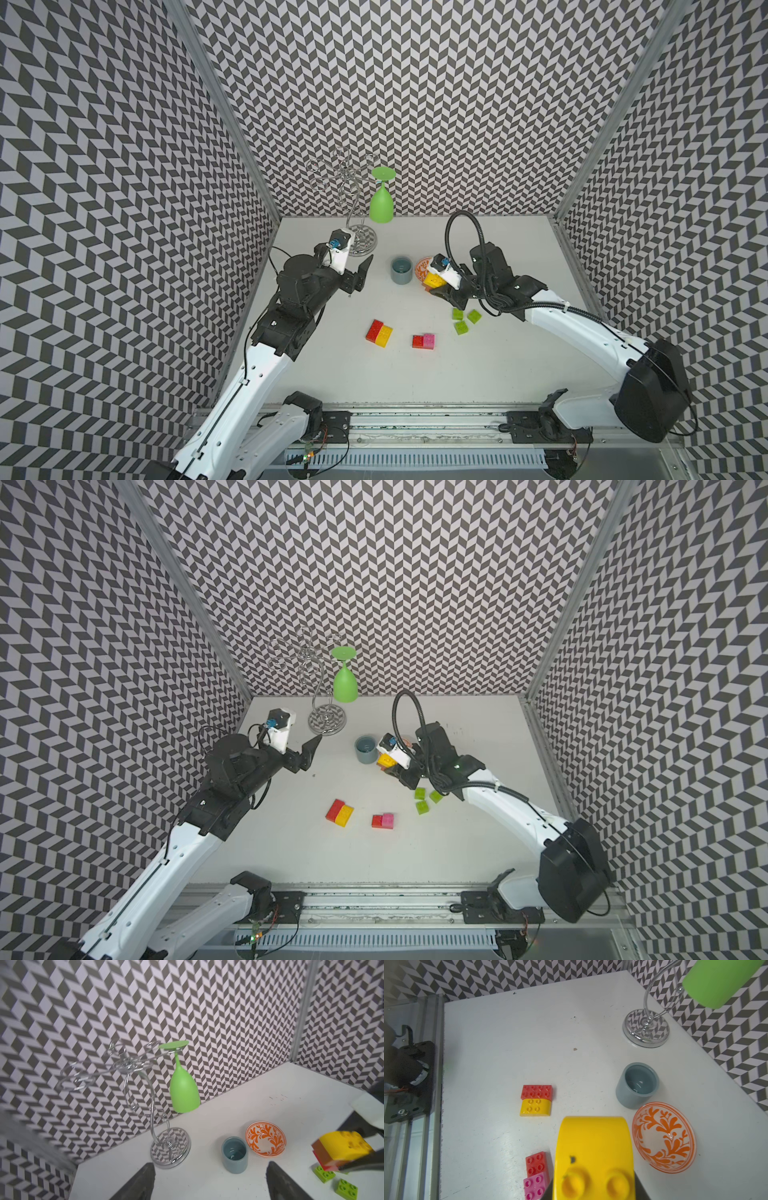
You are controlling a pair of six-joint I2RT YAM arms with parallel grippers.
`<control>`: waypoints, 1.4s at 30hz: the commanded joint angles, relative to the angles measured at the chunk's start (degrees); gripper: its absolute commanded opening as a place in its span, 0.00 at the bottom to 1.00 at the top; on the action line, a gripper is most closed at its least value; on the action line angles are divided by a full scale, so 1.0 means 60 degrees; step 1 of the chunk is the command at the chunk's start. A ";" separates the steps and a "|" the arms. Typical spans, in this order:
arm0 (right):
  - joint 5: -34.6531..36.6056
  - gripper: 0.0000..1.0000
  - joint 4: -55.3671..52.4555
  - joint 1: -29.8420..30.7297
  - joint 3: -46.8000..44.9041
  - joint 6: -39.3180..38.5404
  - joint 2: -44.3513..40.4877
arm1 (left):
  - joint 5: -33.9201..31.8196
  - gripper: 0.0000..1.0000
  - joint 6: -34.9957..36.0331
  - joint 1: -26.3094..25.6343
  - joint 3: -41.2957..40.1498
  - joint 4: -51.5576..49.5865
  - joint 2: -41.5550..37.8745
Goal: Assemble the letter s with lego
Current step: Move the lego brick at the center of the board, then assemble the lego brick with the lego brick.
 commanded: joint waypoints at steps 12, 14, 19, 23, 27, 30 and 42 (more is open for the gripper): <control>0.0135 0.13 -0.1182 0.1463 -0.0391 -0.1245 0.0739 | 0.0629 0.85 -0.2057 0.0248 -0.1756 0.0788 0.0244; 0.0118 0.13 -0.1006 0.1491 -0.0582 -0.1311 0.0743 | 0.0625 0.85 -0.2028 0.0263 -0.1846 0.0808 0.0256; 0.0124 0.12 -0.0592 0.1509 -0.1008 -0.1390 0.0758 | 0.0611 0.86 -0.2018 0.0263 -0.1971 0.0885 0.0238; 0.0146 0.11 -0.0264 0.1509 -0.1243 -0.1426 0.0759 | 0.0698 0.85 -0.2026 0.0263 -0.2015 0.0931 0.0330; 0.0247 0.11 0.0118 0.1509 -0.1399 -0.1502 0.0811 | 0.0747 0.85 -0.2027 0.0265 -0.2044 0.0975 0.0426; 0.0256 0.11 0.0237 0.1508 -0.1413 -0.1562 0.0974 | 0.0776 0.85 -0.2027 0.0280 -0.2050 0.0975 0.0490; 0.0249 0.10 0.0545 0.1524 -0.1756 -0.1684 0.1113 | 0.0837 0.85 -0.2013 0.0279 -0.2053 0.1005 0.0593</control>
